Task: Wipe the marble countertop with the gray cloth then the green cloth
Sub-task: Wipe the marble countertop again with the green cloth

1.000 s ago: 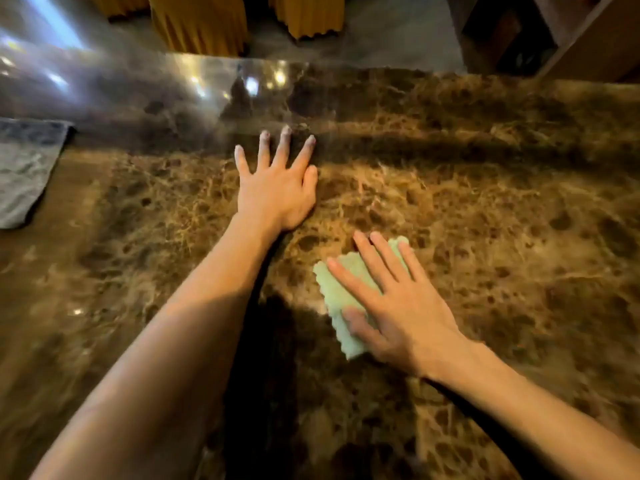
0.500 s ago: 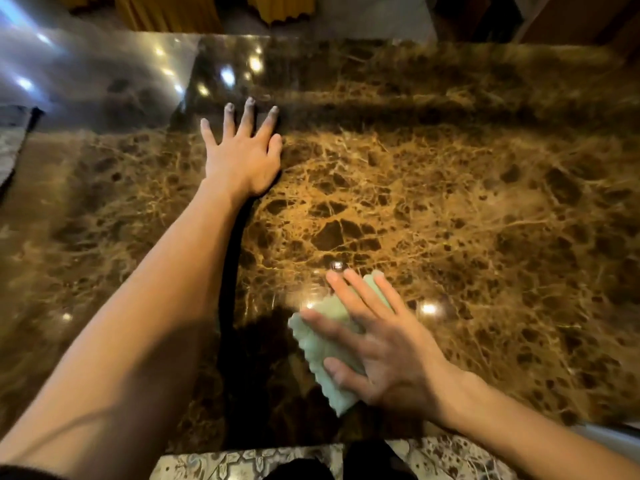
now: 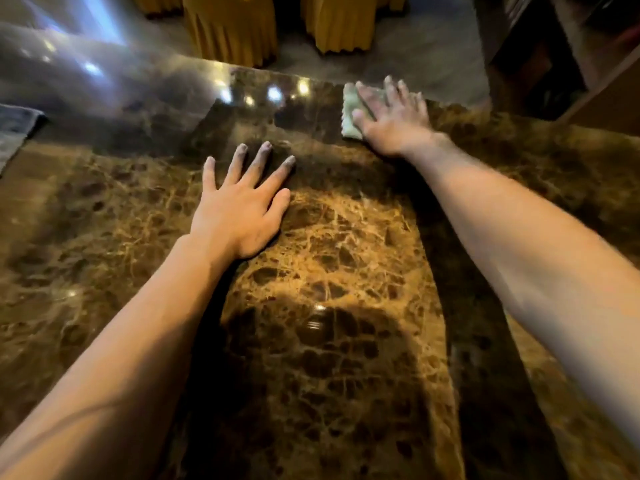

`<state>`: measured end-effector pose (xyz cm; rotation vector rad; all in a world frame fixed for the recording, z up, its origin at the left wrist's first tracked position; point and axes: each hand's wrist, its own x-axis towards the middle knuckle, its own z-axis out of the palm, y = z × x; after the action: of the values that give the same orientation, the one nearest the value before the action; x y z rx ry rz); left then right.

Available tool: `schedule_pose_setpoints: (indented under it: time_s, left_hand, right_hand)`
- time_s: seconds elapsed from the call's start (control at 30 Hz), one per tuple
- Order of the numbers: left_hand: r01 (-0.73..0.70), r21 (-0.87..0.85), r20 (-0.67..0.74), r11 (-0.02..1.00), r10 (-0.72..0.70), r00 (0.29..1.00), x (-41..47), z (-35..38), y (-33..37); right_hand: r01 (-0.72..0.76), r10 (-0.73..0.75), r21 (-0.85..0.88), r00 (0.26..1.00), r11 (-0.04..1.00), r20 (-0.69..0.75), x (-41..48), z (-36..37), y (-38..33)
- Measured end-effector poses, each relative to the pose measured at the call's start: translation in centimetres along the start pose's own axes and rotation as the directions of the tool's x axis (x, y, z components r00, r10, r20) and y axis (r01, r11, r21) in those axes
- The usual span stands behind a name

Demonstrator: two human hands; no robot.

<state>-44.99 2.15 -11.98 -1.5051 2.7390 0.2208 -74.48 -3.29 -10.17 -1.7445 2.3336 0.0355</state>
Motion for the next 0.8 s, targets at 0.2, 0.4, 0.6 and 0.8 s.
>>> schedule_pose_setpoints:
  time_s: [0.2, 0.4, 0.6, 0.8]
  left_hand:
    - [0.019, 0.011, 0.001, 1.000, -0.019, 1.000, -0.2, -0.1, 0.2]
    - [0.032, 0.035, 0.016, 0.999, -0.033, 0.999, -0.2, -0.3, 0.5]
    - [0.051, 0.036, 0.049, 0.998, -0.053, 0.997, -0.8, -0.9, 0.9]
    - [0.035, 0.020, 0.074, 0.999, -0.037, 0.997, -0.8, -1.6, 1.2]
  right_hand:
    - [0.059, -0.060, -0.014, 0.998, 0.998, -0.022, -0.4, 0.3, 0.8]
    - [0.433, -0.433, -0.092, 0.901, 0.897, 0.027, -16.7, 4.0, -0.4]
    - [0.731, -0.726, -0.010, 0.679, 0.683, 0.109, -37.2, 7.6, -2.3]
    - [0.801, -0.799, 0.030, 0.594, 0.599, 0.088, -46.0, 10.1, -2.1]
